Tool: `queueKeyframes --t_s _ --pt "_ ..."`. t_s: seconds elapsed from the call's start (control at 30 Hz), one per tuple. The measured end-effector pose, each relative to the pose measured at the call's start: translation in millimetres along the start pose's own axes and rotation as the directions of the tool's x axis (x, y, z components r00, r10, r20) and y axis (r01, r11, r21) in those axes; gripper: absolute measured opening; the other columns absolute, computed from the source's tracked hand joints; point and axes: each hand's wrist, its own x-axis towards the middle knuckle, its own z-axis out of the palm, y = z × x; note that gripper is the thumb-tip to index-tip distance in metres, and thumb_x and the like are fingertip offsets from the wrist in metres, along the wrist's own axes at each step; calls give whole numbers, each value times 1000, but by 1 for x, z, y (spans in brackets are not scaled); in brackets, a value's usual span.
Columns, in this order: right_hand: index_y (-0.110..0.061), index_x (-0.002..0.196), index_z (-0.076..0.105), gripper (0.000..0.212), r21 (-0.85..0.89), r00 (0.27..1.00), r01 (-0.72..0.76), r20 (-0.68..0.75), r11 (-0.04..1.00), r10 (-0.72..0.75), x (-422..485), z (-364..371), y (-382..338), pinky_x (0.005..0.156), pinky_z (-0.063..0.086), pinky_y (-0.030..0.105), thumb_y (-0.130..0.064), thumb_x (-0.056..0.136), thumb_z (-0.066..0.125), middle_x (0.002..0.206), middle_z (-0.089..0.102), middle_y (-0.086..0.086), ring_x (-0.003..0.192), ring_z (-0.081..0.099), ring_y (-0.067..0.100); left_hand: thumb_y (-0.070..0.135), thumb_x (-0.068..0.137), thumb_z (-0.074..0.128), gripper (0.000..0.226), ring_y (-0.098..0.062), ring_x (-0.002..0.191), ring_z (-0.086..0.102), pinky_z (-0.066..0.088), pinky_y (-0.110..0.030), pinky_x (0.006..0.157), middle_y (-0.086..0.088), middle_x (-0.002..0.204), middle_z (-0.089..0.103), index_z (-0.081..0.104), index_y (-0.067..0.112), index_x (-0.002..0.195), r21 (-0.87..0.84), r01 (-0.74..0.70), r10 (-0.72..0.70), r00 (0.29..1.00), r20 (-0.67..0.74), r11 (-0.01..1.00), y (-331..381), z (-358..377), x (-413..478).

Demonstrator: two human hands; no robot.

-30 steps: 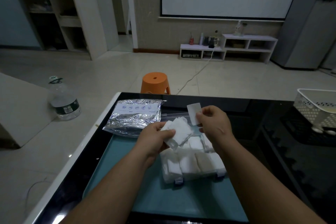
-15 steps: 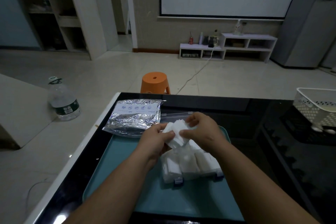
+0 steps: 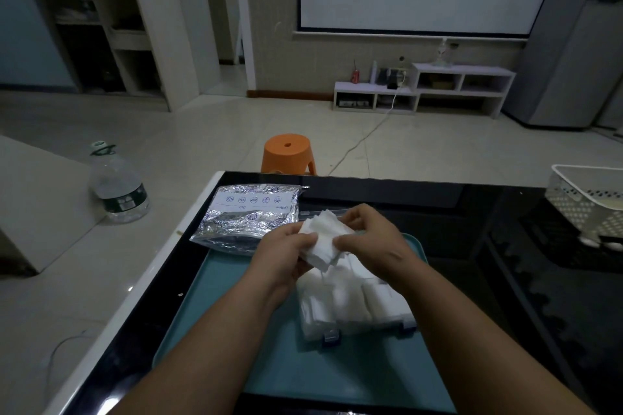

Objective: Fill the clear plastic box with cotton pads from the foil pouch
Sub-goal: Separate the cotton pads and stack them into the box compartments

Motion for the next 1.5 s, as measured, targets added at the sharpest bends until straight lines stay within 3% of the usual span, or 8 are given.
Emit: queueKeyframes --t_s 0.13,0.37,0.57,0.7,1.0,1.2,1.33,1.5 --pt "-19 108 47 26 198 991 -122 87 973 106 -1 3 -3 60 51 23 -17 88 64 105 59 8 85 65 21 8 85 65 26 -30 90 69 57 -40 78 -16 104 72 66 11 111 -31 -22 21 1000 -22 999 -1 -1 3" --pt "-3 112 51 26 623 975 -219 103 751 198 -4 10 -7 72 59 33 -7 90 65 106 66 21 92 69 31 62 77 49 78 -34 112 62 50 -41 92 -21 122 65 55 3 128 -371 23 22 993 117 928 3 3 -1" --pt "-1 105 62 19 507 978 -200 149 839 143 -7 13 -8 68 58 29 -13 91 65 95 71 14 81 69 22 17 80 65 50 -27 89 70 57 -37 83 -21 107 69 55 -2 125 -381 15 33 992 120 924 0 8 -4" --pt "-9 99 67 12 357 995 -98 3 929 103 -7 15 -7 65 52 27 -17 91 66 94 69 7 85 65 19 3 91 56 25 -26 84 71 59 -36 78 -20 102 70 61 2 115 -356 -26 54 996 69 934 0 8 -2" --pt "-12 96 70 10 314 1000 -7 19 949 1 -8 16 -6 70 53 27 -15 93 62 92 70 4 83 65 18 8 79 65 22 -24 81 68 51 -37 83 -16 93 72 67 5 100 -319 -10 43 994 98 948 -2 10 -7" --pt "-12 95 64 7 244 998 -49 -21 969 56 -8 16 -9 65 52 28 -16 93 59 92 67 6 78 61 17 6 88 61 34 -27 81 68 57 -34 70 -21 107 69 60 0 121 -377 44 -55 998 -19 925 0 6 -2" --pt "-19 93 64 19 193 999 3 -45 981 5 -10 21 -9 69 54 32 -38 89 65 89 68 1 77 64 14 17 89 63 35 -30 92 70 58 -38 78 -21 109 70 59 2 121 -397 56 -76 997 -34 916 0 8 -4" --pt "-14 92 66 13 255 992 -121 59 959 109 -9 21 -11 61 47 27 -26 88 69 85 67 7 71 58 15 27 89 62 37 -28 92 70 57 -37 80 -18 106 71 61 3 118 -362 83 -87 996 6 929 -1 11 -5"
